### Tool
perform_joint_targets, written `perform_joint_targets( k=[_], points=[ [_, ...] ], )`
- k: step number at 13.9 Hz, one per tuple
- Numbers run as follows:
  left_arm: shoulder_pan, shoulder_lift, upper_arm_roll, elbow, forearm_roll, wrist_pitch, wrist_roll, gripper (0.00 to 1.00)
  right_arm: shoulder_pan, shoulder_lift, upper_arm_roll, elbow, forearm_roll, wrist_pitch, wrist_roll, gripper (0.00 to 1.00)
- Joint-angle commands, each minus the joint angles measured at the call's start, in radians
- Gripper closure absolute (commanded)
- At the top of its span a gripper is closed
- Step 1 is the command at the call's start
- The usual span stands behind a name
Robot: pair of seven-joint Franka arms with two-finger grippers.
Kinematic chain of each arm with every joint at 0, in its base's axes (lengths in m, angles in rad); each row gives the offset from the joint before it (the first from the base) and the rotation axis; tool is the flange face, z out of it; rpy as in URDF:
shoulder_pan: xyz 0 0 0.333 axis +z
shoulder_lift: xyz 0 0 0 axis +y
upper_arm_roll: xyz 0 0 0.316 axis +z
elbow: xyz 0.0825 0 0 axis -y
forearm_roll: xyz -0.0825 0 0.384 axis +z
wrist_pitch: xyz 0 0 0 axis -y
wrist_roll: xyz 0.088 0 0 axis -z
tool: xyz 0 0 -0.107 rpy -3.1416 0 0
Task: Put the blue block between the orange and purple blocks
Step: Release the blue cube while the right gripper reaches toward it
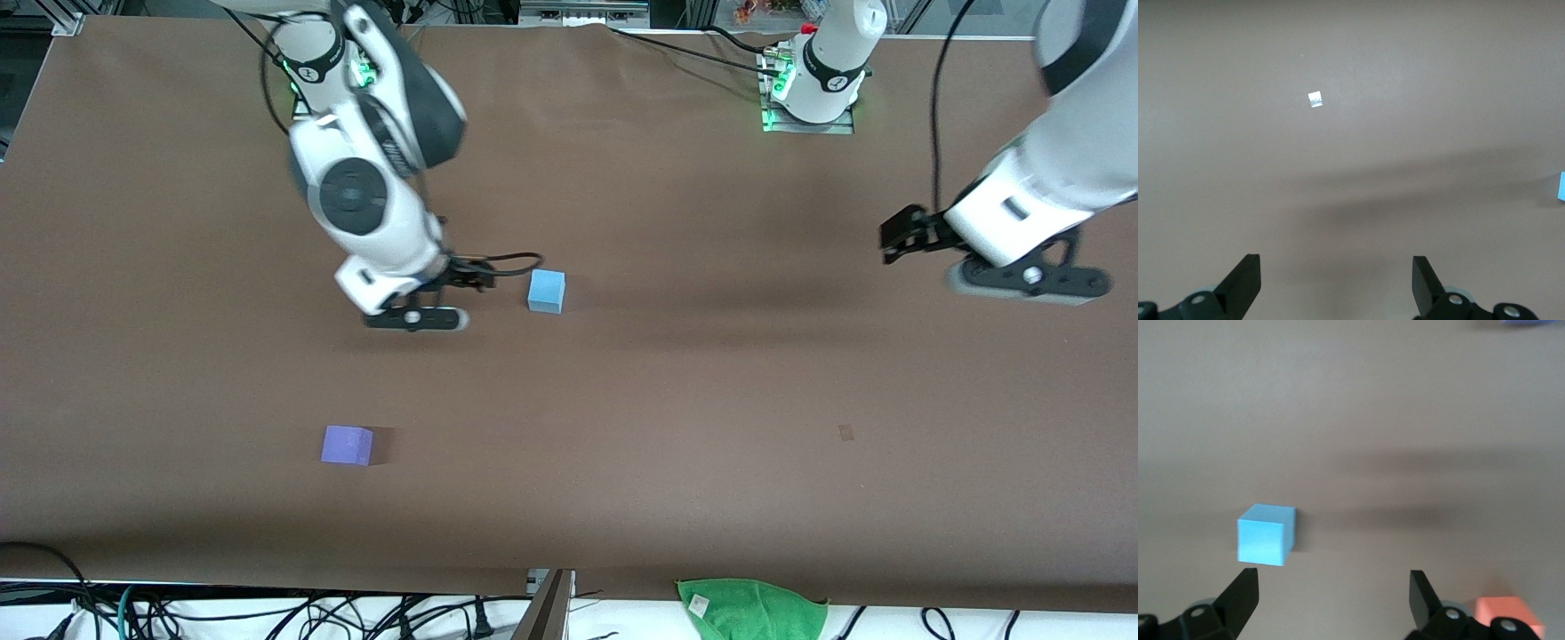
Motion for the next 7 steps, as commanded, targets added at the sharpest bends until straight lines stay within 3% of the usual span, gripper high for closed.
perform_joint_targets(
  k=[1,3,7],
  points=[
    [0.037,-0.216,0.008,-0.268,-0.026,0.198,0.038,0.0,0.062,0.059,-0.01,0.01,0.007,0.059,0.107,0.0],
    [0.037,-0.201,-0.001,-0.276,-0.026,0.185,0.037,0.0,0.091,0.096,-0.01,0.01,0.006,0.115,0.17,0.0],
    [0.04,-0.161,0.008,-0.176,-0.042,0.045,0.046,0.0,0.128,0.17,-0.01,0.008,0.001,0.213,0.212,0.0]
  ],
)
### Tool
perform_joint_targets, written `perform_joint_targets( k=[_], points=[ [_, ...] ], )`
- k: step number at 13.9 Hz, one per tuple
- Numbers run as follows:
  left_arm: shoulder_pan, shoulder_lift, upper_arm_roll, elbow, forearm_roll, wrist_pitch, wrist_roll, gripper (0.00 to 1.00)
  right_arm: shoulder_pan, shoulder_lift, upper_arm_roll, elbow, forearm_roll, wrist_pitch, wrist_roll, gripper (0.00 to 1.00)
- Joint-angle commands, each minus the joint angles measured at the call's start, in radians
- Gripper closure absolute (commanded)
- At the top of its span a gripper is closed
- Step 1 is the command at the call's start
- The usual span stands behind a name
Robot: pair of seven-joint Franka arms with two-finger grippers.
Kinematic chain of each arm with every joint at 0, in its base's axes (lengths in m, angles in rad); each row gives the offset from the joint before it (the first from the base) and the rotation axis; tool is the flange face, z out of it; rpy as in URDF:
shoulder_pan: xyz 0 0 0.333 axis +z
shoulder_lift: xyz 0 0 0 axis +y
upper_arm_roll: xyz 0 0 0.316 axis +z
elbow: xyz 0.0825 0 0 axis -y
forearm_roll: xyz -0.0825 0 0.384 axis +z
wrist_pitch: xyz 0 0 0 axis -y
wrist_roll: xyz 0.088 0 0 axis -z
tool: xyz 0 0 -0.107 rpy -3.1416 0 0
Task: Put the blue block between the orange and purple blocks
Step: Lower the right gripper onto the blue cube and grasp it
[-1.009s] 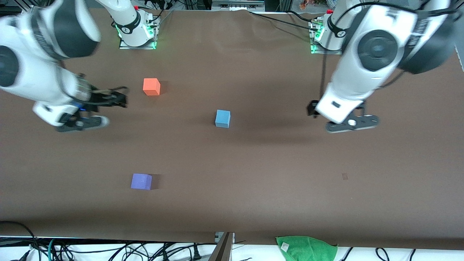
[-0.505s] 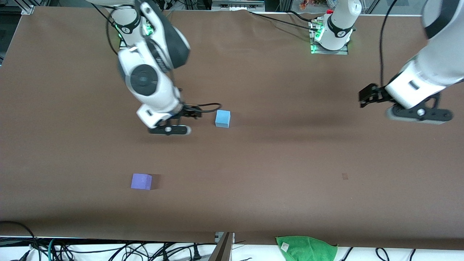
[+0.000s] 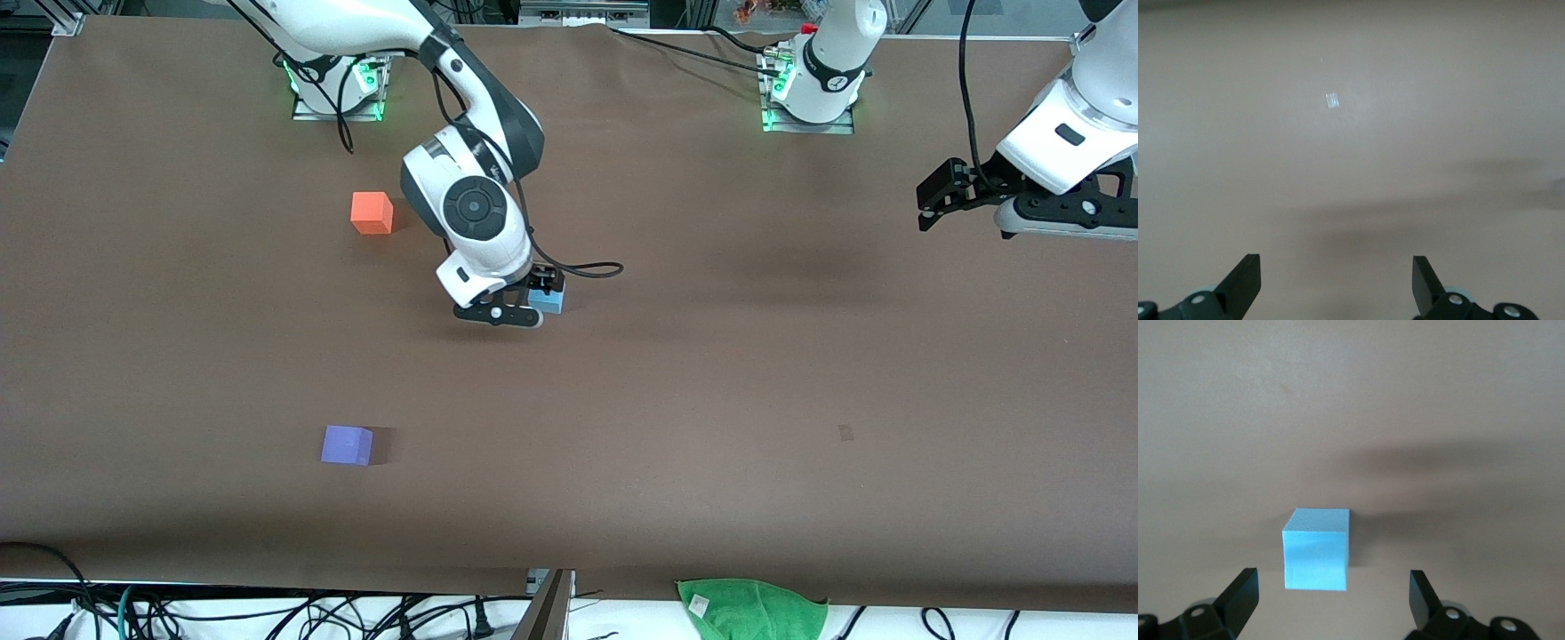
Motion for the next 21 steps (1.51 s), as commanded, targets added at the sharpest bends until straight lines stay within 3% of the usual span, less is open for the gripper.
perform_joint_targets(
  k=[1,7,16,21],
  points=[
    [0.011,0.013,-0.001,0.044,-0.026,-0.042,0.029,0.0,0.036,0.066,-0.009,0.007,0.0,0.082,0.05,0.0],
    [0.016,0.071,-0.013,0.09,-0.034,-0.035,0.012,0.0,0.062,0.108,-0.012,-0.039,-0.005,0.139,0.097,0.0],
    [0.042,0.067,-0.005,0.137,-0.135,-0.05,0.015,0.0,0.096,0.109,-0.012,-0.106,-0.005,0.205,0.116,0.0],
    [0.04,0.076,-0.01,0.145,-0.127,-0.128,0.014,0.0,0.097,0.114,-0.018,-0.106,-0.005,0.224,0.116,0.0]
  ],
)
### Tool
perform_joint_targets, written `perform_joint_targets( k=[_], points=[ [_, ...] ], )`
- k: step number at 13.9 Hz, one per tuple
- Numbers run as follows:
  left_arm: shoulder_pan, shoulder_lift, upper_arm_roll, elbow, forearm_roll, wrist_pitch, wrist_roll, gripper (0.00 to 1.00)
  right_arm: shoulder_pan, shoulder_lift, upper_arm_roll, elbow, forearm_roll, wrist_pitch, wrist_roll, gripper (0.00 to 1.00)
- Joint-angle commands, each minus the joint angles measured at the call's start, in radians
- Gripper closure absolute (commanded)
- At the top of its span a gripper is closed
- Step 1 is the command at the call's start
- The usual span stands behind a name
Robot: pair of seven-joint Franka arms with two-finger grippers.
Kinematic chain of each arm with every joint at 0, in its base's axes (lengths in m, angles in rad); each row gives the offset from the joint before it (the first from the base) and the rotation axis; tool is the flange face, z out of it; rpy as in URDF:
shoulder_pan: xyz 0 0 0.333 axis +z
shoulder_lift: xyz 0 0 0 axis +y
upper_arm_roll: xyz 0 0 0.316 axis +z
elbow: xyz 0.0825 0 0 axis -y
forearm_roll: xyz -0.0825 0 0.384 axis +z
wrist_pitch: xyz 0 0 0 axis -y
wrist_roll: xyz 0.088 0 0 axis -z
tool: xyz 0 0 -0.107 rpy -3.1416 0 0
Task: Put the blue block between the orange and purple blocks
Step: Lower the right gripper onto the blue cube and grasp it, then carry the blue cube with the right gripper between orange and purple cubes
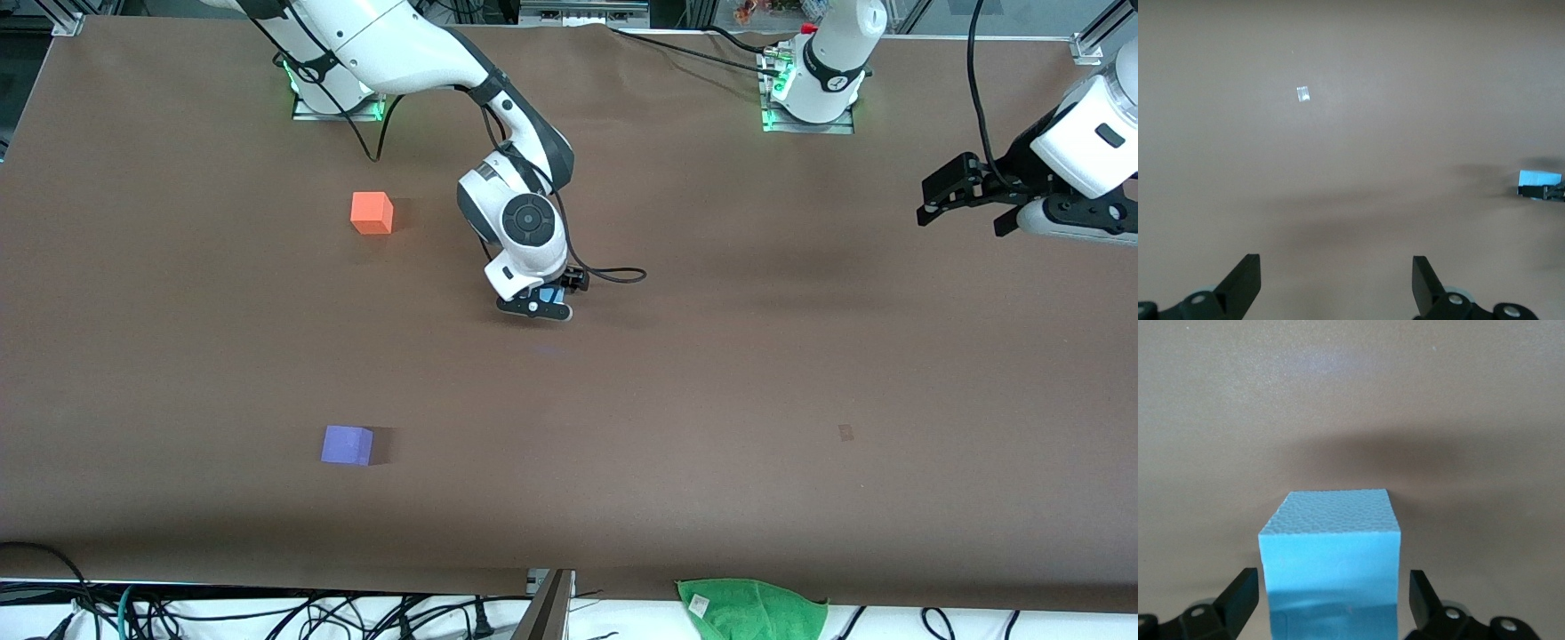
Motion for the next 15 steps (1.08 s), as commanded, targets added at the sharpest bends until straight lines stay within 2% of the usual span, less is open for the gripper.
perform_joint_targets(
  k=[1,4,5,7,8,9,12,15],
  points=[
    [0.006,0.022,-0.004,0.028,-0.009,-0.051,0.014,0.0,0.005,-0.013,-0.01,-0.021,-0.006,0.024,0.015,0.0],
    [0.008,0.021,0.001,0.031,-0.006,-0.084,0.024,0.0,0.004,-0.013,-0.011,-0.021,-0.012,0.046,0.015,0.0],
    [0.009,0.021,0.006,0.031,-0.006,-0.084,0.024,0.0,0.004,-0.013,-0.011,-0.021,-0.014,0.046,0.015,0.05],
    [0.013,0.019,0.007,0.032,-0.006,-0.085,0.024,0.0,0.005,-0.013,-0.011,-0.021,-0.014,0.046,0.015,0.44],
    [0.011,0.021,0.006,0.031,-0.004,-0.085,0.024,0.0,0.004,-0.013,-0.011,-0.022,-0.014,0.046,0.015,0.55],
    [0.011,0.022,0.006,0.031,-0.003,-0.085,0.024,0.0,0.004,-0.013,-0.011,-0.021,-0.014,0.046,0.015,0.61],
    [0.011,0.022,0.006,0.031,0.011,-0.085,0.024,0.0,0.002,-0.059,-0.028,-0.021,-0.015,0.021,0.013,0.69],
    [0.011,0.022,0.007,0.031,0.011,-0.087,0.024,0.0,-0.001,-0.13,-0.08,-0.013,-0.015,-0.044,-0.02,0.69]
  ],
)
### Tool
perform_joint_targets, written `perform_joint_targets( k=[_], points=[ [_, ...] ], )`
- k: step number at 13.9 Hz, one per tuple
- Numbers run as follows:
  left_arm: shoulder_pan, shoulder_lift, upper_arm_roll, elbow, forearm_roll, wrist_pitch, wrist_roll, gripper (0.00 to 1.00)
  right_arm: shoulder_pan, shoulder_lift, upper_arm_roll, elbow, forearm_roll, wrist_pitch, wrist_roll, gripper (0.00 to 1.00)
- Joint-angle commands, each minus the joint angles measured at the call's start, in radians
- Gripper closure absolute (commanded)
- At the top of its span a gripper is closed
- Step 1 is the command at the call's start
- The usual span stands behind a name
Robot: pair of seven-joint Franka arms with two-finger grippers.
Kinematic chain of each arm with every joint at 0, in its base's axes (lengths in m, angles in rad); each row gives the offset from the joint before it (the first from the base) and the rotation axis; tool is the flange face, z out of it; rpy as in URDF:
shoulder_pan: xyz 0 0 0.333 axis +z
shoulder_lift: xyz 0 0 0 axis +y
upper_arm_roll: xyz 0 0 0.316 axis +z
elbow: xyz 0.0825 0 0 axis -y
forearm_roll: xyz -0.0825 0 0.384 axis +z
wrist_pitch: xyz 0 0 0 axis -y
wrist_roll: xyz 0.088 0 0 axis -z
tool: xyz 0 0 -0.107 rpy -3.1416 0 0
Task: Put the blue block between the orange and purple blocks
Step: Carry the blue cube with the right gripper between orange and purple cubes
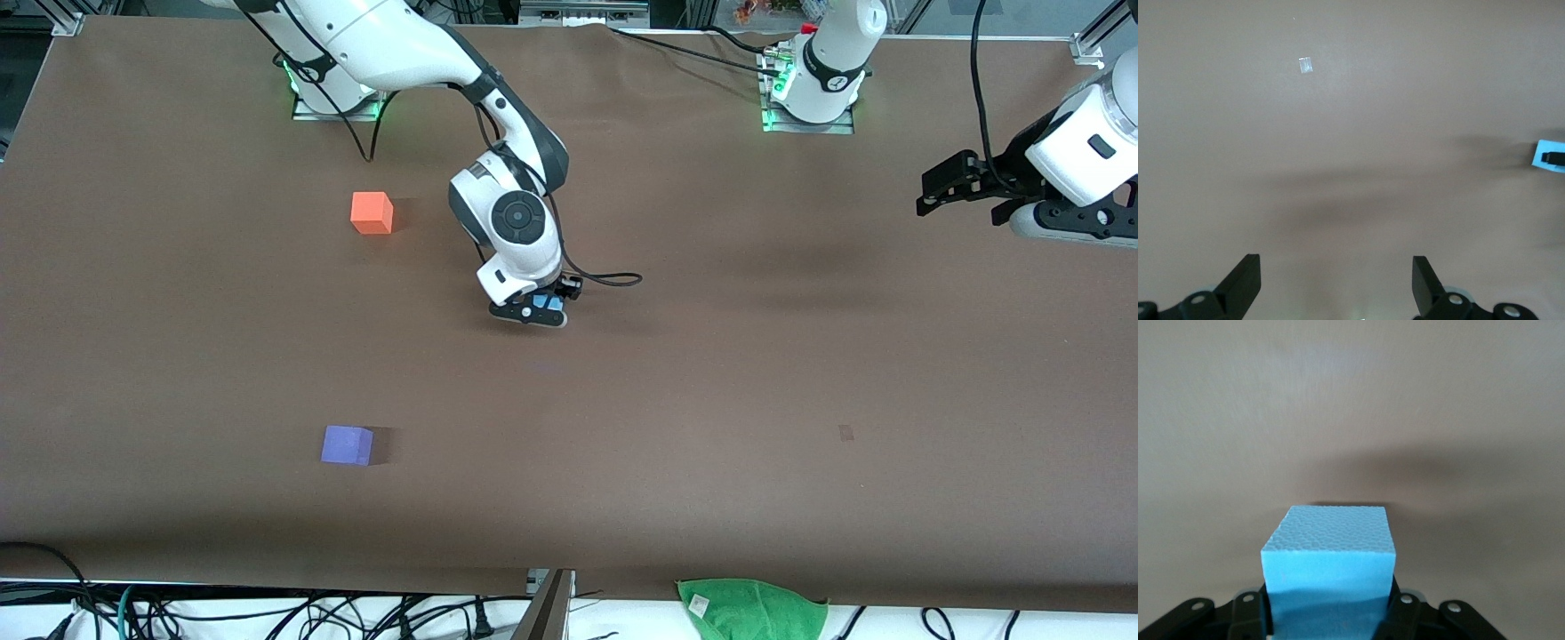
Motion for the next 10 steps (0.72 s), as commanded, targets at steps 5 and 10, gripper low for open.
perform_joint_targets(
  k=[5,10],
  points=[
    [0.006,0.001,0.001,0.034,0.009,-0.026,0.013,0.0,-0.004,-0.158,-0.221,-0.027,0.001,-0.277,-0.341,0.69],
    [0.024,-0.008,0.001,0.037,0.006,-0.022,0.014,0.0,-0.038,-0.181,-0.37,-0.064,0.052,-0.349,-0.605,0.69]
  ],
)
